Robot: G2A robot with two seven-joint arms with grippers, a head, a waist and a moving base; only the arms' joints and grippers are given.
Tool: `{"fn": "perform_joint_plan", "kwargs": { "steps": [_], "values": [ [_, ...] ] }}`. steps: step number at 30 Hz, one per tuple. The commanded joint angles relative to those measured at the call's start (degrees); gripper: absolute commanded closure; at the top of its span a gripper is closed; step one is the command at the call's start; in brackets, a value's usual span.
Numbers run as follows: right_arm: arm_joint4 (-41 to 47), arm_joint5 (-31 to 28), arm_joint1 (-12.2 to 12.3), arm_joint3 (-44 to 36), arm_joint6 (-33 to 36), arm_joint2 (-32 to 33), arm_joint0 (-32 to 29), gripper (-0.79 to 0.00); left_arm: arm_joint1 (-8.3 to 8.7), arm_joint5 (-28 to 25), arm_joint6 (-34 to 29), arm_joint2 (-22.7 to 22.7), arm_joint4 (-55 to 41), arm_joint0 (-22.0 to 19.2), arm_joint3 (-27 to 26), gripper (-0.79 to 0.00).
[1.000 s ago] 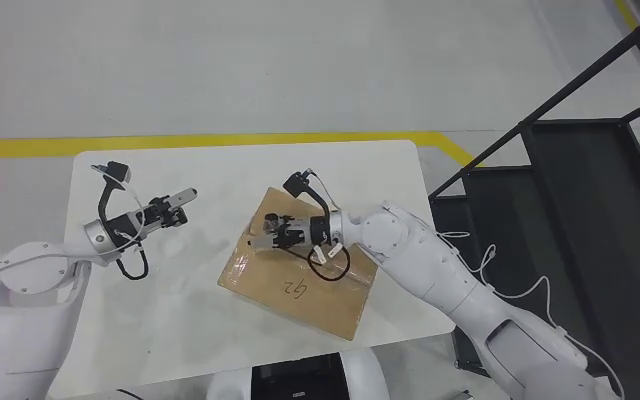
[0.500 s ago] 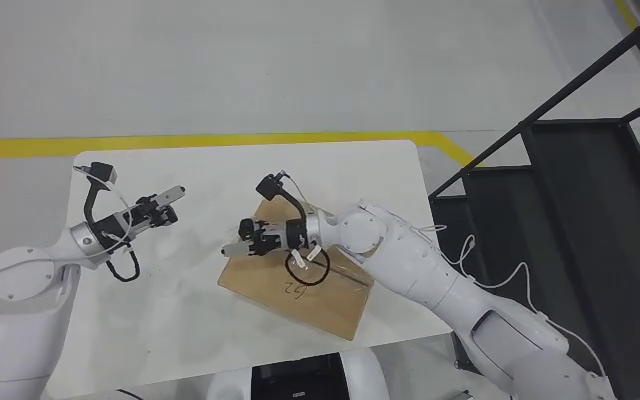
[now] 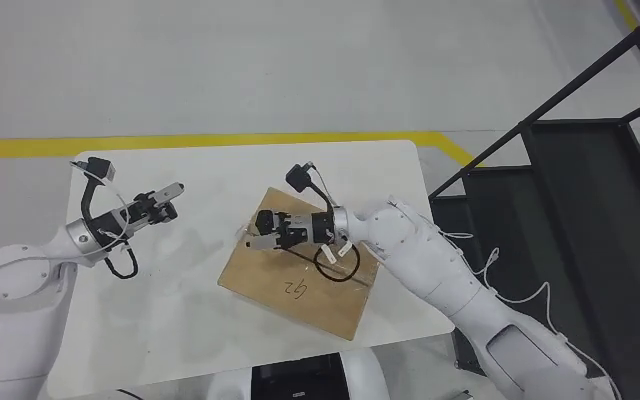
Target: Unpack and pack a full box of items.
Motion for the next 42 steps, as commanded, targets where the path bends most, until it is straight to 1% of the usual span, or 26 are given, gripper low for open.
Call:
{"fn": "perform_joint_plan", "kwargs": {
  "steps": [1,4,6,10,12,14,18,21,23,25,30,34,38,42],
  "values": [
    [-0.6,1.31,1.43,-5.35,2.49,3.48,-4.65,-0.785,-0.01,0.06,-1.82,0.82,-0.58,-1.09,-0.72,-0.785],
    [-3.35,4.65,3.24,-10.24,4.95,7.8,-10.92,-0.785,-0.16,0.23,-5.84,3.56,-1.98,-3.22,-2.4,-0.785],
    [-3.55,7.13,4.06,-12.63,5.25,10.0,-14.82,-0.785,-0.33,-0.03,-8.51,6.0,-2.35,-5.16,-3.58,-0.785],
    [-4.41,10.3,5.11,-16.2,5.35,12.82,-19.99,-0.785,-0.88,1.27,-15.12,12.49,-3.93,-9.21,-4.67,-0.785],
    [-4.25,11.73,5.41,-17.14,4.44,13.79,-21.98,-0.785,-1.25,2.44,-18.29,15.89,-4.92,-11.23,-3.76,-0.785],
    [-4.47,12.74,5.64,-17.61,3.06,14.64,-23.59,-0.785,-1.63,2.81,-19.72,19.1,-3.41,-13.01,-2.51,-0.785],
    [-4.84,14.0,5.92,-17.03,0.61,15.72,-25.65,-0.785,-2.63,2.32,-19.94,24.45,-3.54,-15.53,1.59,-0.785],
    [-4.78,14.08,6.17,-16.43,-0.48,16.7,-27.1,-0.785,-3.24,1.37,-19.2,26.82,-3.45,-17.23,4.44,-0.785],
    [-4.38,13.69,6.44,-16.77,-0.74,17.85,-28.37,-0.785,-3.56,-0.49,-15.77,26.88,-3.63,-17.9,6.34,-0.785],
    [-3.91,13.18,6.79,-17.74,-0.57,19.36,-29.93,-0.785,-3.71,-1.25,-13.4,26.65,-3.66,-18.32,8.2,-0.785],
    [-3.48,12.23,7.68,-20.44,0.03,23.28,-34.16,-0.785,-3.51,-1.33,-10.56,25.52,-0.77,-18.48,10.6,-0.785],
    [-3.61,11.87,8.3,-22.66,0.12,26.34,-37.09,-0.785,-2.88,-0.46,-9.83,23.42,1.19,-17.15,11.19,-0.785],
    [-3.43,11.54,8.74,-24.49,0.26,28.55,-39.08,-0.785,-2.27,-0.09,-9.98,21.41,1.88,-15.29,10.34,-0.785],
    [-3.33,11.27,9.01,-25.28,-0.07,29.81,-39.94,-0.785,-2.17,-0.14,-9.67,21.18,1.45,-14.01,9.68,-0.785]
  ]
}}
